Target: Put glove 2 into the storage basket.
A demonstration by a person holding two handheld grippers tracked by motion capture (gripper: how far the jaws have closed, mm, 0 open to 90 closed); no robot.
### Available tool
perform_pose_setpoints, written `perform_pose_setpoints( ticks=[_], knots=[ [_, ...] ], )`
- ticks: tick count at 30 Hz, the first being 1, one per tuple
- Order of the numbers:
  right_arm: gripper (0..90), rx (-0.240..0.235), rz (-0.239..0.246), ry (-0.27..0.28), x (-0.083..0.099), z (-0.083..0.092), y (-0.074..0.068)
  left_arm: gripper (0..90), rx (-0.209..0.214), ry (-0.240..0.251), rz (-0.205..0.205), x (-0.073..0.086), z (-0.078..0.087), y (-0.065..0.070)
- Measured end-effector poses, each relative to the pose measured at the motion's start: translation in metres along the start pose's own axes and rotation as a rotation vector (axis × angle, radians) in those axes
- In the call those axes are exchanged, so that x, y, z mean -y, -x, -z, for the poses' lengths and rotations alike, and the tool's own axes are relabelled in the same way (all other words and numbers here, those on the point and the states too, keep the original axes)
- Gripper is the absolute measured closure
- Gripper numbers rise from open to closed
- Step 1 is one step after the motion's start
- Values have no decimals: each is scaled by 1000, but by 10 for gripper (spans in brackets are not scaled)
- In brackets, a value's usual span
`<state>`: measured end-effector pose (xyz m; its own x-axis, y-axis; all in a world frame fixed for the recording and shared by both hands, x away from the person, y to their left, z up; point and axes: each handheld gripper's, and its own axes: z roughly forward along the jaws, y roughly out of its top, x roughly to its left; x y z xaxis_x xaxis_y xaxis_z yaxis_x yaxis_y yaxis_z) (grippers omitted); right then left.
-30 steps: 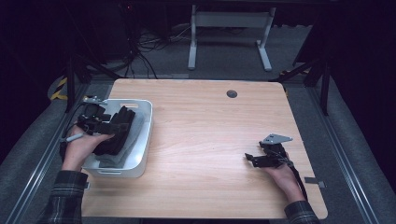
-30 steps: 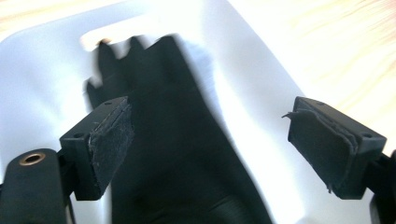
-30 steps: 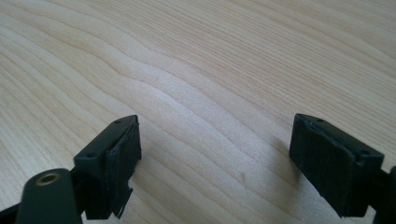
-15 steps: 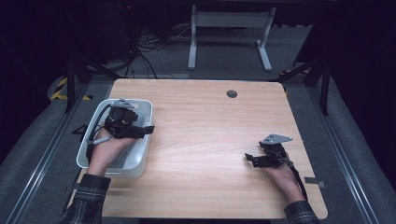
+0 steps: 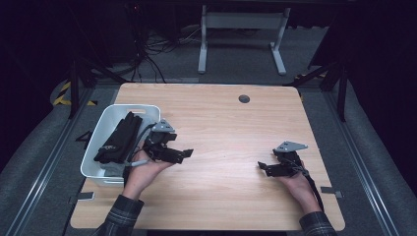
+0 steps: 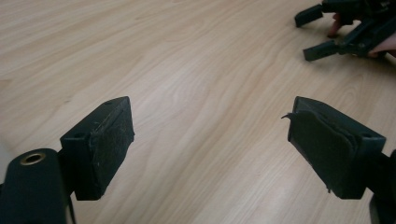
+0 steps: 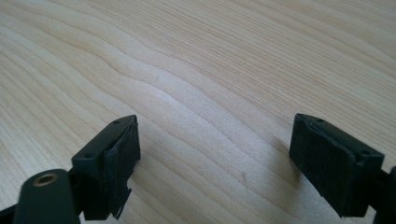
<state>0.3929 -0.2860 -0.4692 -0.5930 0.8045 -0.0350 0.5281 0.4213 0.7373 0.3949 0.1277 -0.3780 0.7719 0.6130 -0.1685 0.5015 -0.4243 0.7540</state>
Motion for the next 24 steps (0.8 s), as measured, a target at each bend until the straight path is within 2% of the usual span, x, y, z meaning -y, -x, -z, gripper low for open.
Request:
perform_pose_setpoints(
  ticks=[5, 8, 10, 14, 18, 21, 24],
  knots=[
    [167, 0, 1, 0, 0, 0, 0, 152, 30, -32, -58, 9, -28, 22],
    [167, -1, 1, 0, 0, 0, 0, 151, 50, -56, -75, 15, -42, 27],
    [167, -1, 1, 0, 0, 0, 0, 148, 42, -65, -98, 20, -52, 32],
    [167, -1, 1, 0, 0, 0, 0, 145, 56, -60, -104, 26, -63, 36],
    [167, -2, 1, 0, 0, 0, 0, 142, 33, -61, -110, 35, -79, 42],
    [167, -3, 1, 0, 0, 0, 0, 114, -8, -107, -160, 41, -91, 47],
    [166, -4, 1, 0, 0, 0, 0, 103, 10, -119, -154, 45, -97, 47]
  ],
)
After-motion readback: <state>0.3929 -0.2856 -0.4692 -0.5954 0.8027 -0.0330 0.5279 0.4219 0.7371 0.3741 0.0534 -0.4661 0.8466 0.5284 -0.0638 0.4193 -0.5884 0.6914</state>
